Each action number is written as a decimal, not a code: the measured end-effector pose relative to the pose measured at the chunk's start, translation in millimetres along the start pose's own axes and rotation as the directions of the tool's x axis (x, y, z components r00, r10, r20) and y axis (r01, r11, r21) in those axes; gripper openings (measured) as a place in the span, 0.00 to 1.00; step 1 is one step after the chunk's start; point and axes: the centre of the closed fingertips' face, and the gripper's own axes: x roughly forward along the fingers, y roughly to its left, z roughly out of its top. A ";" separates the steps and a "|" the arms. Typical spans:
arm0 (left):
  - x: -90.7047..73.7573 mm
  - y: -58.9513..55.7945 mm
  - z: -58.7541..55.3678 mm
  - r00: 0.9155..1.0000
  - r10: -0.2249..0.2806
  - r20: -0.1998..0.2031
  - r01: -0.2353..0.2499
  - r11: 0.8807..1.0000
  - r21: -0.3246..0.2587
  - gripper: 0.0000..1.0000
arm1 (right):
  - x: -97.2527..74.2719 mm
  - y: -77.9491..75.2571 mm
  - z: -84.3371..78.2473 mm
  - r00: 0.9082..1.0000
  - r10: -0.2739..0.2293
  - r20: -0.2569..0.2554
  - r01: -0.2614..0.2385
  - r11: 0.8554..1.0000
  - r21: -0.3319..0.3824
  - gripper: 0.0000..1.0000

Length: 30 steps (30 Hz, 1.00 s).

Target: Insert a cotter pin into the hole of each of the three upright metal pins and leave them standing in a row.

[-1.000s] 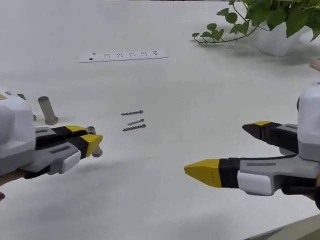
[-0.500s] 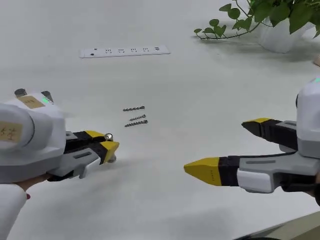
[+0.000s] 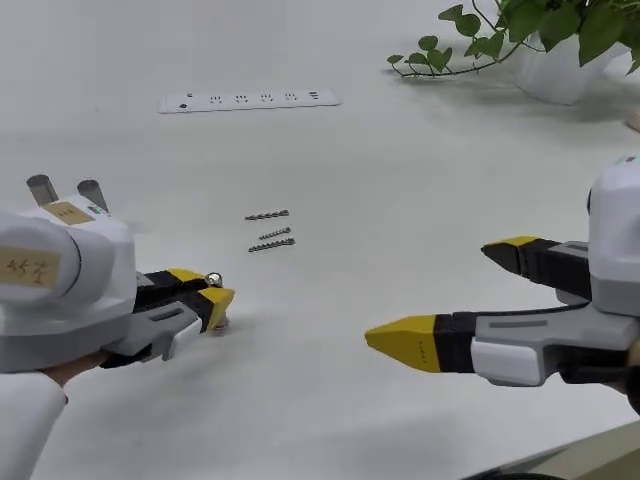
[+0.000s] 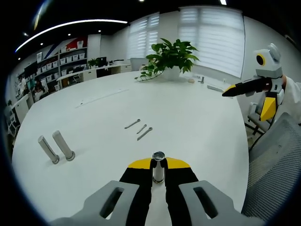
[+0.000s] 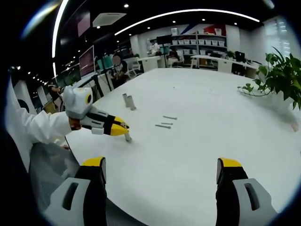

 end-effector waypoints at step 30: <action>-1.1 -3.7 -26.5 0.996 0.008 -0.084 -0.010 1.000 -0.029 0.08 | 0.3 2.3 -0.7 1.000 0.012 0.001 -0.012 1.000 0.007 0.96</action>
